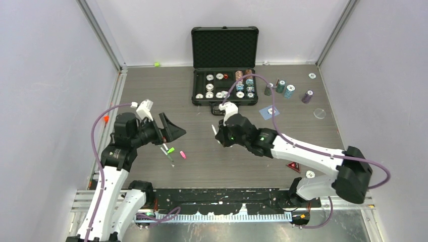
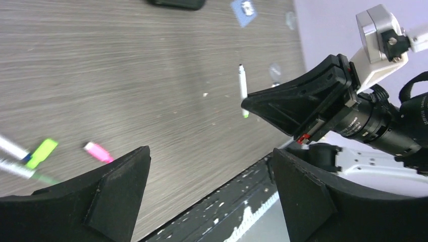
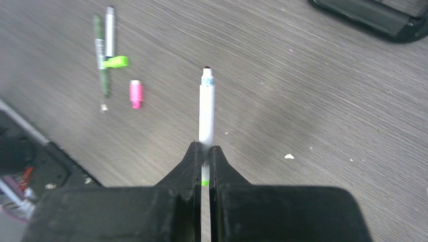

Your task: Insert the pens into the pen caps

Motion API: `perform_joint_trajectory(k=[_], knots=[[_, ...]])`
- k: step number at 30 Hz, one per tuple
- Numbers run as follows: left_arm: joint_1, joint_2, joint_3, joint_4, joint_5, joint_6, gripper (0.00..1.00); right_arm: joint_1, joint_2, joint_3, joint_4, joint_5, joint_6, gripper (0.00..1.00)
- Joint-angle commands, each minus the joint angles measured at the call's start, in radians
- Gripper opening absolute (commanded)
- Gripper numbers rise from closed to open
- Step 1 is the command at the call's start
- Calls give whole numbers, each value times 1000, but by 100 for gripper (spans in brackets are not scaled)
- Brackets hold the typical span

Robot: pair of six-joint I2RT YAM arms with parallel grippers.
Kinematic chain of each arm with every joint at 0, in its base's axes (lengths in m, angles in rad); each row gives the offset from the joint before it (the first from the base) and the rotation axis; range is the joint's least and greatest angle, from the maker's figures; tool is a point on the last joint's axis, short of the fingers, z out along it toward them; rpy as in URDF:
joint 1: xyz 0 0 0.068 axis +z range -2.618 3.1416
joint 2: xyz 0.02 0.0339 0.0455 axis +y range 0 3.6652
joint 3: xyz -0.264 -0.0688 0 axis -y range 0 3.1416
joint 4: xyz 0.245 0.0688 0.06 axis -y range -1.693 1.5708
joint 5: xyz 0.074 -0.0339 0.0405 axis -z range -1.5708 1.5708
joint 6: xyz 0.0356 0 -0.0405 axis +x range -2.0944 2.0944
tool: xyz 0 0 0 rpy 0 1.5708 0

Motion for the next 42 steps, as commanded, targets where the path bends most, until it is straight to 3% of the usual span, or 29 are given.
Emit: perform_joint_trajectory(k=[1,9,18,24,37,40,42], knots=[[4,28,-35,294,219,-133,91,-2,-132,-50,159,-86,0,0],[-36,106,-71,511,301,-228,87,-2,-251,-73,226,-179,9,1],[-224,199,-42,607,241,-210,79,-2,-249,-44,216,-267,27,0],[-271,251,-33,629,212,-203,60,-2,-248,-35,207,-297,37,0],[-348,320,-12,656,172,-197,45,-2,-239,-22,199,-336,39,0],[-359,327,-8,654,163,-198,34,-2,-237,-22,199,-341,37,0],[-367,330,-7,656,158,-200,21,-2,-236,-22,198,-340,36,1]])
